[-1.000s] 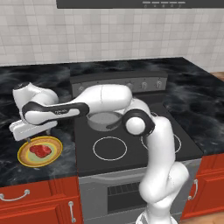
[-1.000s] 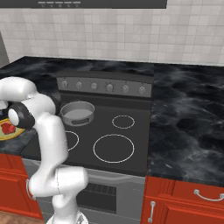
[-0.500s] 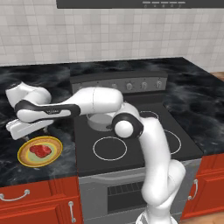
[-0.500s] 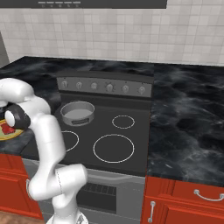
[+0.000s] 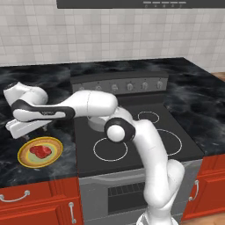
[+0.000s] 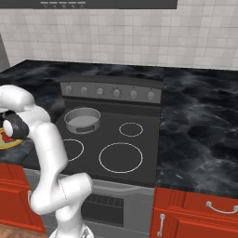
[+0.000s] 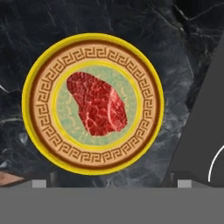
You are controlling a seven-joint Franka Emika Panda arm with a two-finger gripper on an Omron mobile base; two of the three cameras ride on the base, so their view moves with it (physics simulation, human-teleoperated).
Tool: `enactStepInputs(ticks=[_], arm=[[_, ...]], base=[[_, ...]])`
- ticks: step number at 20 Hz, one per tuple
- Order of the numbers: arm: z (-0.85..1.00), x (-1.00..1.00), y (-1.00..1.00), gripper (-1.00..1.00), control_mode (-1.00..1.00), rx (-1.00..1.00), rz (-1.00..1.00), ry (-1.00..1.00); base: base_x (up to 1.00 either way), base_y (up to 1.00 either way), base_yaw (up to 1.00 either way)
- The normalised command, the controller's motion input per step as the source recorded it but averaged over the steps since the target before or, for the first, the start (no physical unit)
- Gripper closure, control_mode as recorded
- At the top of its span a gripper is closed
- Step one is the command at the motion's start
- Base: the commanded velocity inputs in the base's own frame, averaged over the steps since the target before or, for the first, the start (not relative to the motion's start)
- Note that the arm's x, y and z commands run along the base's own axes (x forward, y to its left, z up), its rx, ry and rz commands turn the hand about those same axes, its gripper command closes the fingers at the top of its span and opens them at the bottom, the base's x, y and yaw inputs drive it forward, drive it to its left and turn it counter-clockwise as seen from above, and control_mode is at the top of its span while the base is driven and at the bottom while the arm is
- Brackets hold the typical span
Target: Retrieve the frozen meat and place it in the pot on a burner. Then turn the burner on.
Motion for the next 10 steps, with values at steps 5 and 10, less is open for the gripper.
enactStepInputs(ticks=[5,10], arm=[[-0.06,0.26,0.12,-1.00,-1.00,-0.04,0.00,0.00],[-0.09,0.15,0.16,-1.00,-1.00,-0.03,0.00,0.00]], base=[[0.00,0.00,0.00],[0.00,0.00,0.00]])
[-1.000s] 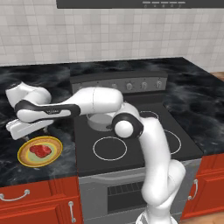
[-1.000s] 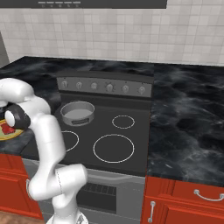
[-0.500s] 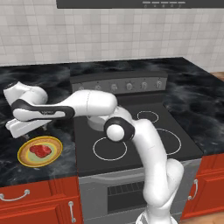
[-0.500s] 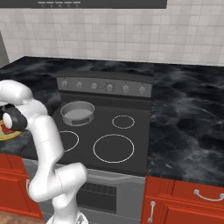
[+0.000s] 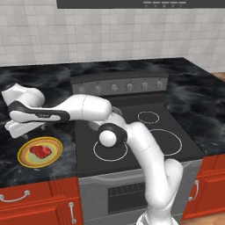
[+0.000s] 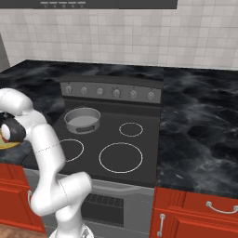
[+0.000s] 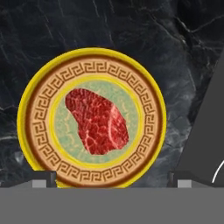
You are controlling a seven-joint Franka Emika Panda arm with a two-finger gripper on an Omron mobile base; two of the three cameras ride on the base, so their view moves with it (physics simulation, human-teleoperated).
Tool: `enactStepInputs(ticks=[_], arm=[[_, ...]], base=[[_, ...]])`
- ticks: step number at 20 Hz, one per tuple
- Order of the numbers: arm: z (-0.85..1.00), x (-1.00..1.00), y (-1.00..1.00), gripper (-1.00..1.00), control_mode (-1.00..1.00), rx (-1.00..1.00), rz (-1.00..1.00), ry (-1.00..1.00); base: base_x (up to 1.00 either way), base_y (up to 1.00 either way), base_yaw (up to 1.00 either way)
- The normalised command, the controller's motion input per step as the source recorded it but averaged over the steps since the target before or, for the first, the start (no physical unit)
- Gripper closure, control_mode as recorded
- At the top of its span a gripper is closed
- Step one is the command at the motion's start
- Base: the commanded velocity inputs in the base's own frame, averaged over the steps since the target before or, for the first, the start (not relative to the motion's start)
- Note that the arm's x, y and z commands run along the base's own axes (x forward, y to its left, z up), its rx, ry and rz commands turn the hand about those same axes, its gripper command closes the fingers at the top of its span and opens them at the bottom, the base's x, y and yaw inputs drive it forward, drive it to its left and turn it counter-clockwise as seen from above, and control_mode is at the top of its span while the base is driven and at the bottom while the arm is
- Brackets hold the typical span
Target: Retrieve the frozen meat and place it in the pot on a burner. Then turn the burner on.
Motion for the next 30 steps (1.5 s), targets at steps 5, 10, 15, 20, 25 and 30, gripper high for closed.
enactStepInputs(ticks=[5,10,15,20,25,30], arm=[[-0.10,0.14,0.22,-1.00,-1.00,-0.01,0.02,0.00],[-0.06,0.05,0.14,-1.00,-1.00,0.00,0.06,0.02],[-0.19,0.00,0.01,-1.00,-1.00,-0.02,0.12,0.04],[-0.32,0.00,-0.05,-1.00,-1.00,0.00,0.16,0.04],[-0.04,0.01,-0.03,-1.00,-1.00,0.00,0.14,0.00],[-0.12,0.06,0.00,-1.00,-1.00,0.00,0.18,0.03]], base=[[0.00,0.00,0.00],[0.00,0.00,0.00],[0.00,0.00,0.00],[0.00,0.00,0.00],[0.00,0.00,0.00],[0.00,0.00,0.00]])
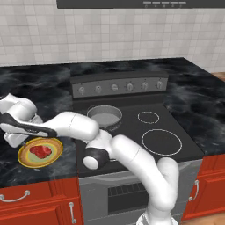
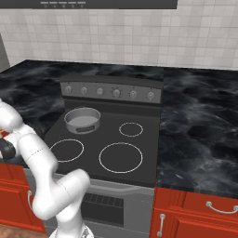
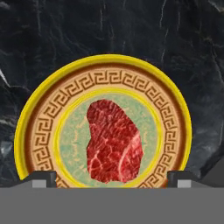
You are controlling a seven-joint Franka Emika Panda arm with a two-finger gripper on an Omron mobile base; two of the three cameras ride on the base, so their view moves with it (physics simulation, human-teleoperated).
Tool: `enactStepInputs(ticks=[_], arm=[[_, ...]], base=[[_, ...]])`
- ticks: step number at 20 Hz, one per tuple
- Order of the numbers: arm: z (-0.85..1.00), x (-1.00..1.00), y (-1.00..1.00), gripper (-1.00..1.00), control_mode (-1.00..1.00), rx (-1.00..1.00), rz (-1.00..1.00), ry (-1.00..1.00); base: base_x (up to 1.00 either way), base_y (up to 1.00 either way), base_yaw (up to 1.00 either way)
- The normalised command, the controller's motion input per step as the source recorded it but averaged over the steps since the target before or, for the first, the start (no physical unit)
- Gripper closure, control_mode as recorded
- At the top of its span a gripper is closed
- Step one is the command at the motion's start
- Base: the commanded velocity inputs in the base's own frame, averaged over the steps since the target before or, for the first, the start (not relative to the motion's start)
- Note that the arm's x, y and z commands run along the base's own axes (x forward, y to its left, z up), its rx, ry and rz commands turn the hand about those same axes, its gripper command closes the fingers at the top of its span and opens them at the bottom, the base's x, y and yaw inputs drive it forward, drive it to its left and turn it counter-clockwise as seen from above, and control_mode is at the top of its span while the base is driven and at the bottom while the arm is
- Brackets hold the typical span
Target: Retrieve the frozen meat and place it in the pot on a burner. Then turn the burner on.
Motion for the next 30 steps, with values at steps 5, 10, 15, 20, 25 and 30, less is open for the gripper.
enactStepInputs(ticks=[5,10,15,20,25,30], arm=[[-0.21,0.06,0.00,-1.00,-1.00,0.00,0.18,0.08],[-0.23,0.11,0.00,-1.00,-1.00,0.00,0.18,0.10],[-0.17,0.13,0.00,-1.00,-1.00,0.00,0.15,0.09],[-0.15,0.12,0.00,-1.00,-1.00,0.00,0.04,0.04],[-0.21,0.05,0.00,-1.00,-1.00,0.00,0.00,0.01],[-0.18,0.01,0.00,-1.00,-1.00,0.00,0.00,0.02]], base=[[0.00,0.00,0.00],[0.00,0.00,0.00],[0.00,0.00,0.00],[0.00,0.00,0.00],[0.00,0.00,0.00],[0.00,0.00,0.00]])
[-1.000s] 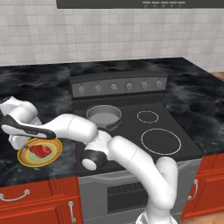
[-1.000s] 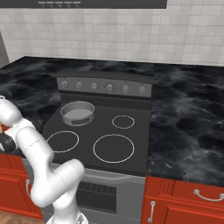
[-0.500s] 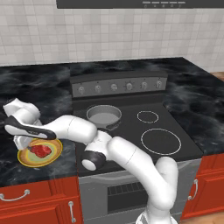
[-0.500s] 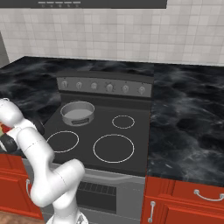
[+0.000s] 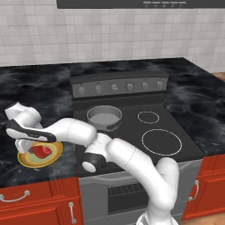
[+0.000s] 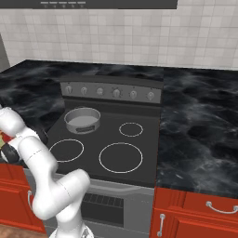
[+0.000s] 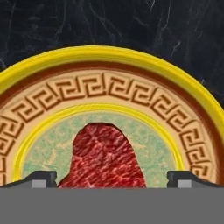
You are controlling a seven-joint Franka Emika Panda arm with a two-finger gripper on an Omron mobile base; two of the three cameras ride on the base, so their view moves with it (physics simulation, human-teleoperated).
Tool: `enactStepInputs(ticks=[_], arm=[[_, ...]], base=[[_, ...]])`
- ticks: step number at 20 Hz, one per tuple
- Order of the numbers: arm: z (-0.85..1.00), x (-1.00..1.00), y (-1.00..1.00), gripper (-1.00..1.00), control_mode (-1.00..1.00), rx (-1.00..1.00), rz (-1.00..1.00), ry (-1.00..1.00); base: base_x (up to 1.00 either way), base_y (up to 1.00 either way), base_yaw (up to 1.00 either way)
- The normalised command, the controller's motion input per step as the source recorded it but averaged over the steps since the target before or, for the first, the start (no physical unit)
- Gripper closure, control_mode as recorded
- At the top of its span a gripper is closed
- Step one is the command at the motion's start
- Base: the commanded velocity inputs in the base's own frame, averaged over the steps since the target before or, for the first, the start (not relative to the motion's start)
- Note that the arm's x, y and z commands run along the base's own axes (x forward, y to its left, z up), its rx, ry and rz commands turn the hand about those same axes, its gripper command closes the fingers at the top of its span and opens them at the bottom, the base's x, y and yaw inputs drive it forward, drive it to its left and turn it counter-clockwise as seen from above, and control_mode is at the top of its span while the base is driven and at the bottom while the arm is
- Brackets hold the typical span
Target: Retrieve the frozen meat and place it in the pot on a burner. Then turn the burner on.
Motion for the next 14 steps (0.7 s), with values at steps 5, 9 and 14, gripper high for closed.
enactStepInputs(ticks=[5,9,14], arm=[[-0.10,0.07,0.01,-1.00,-1.00,0.00,0.00,0.12],[-0.01,0.11,0.05,-1.00,-1.00,0.00,0.00,0.14],[0.00,0.01,0.08,-1.00,-1.00,0.00,0.00,0.08]], base=[[0.00,0.00,0.00],[0.00,0.00,0.00],[0.00,0.00,0.00]])
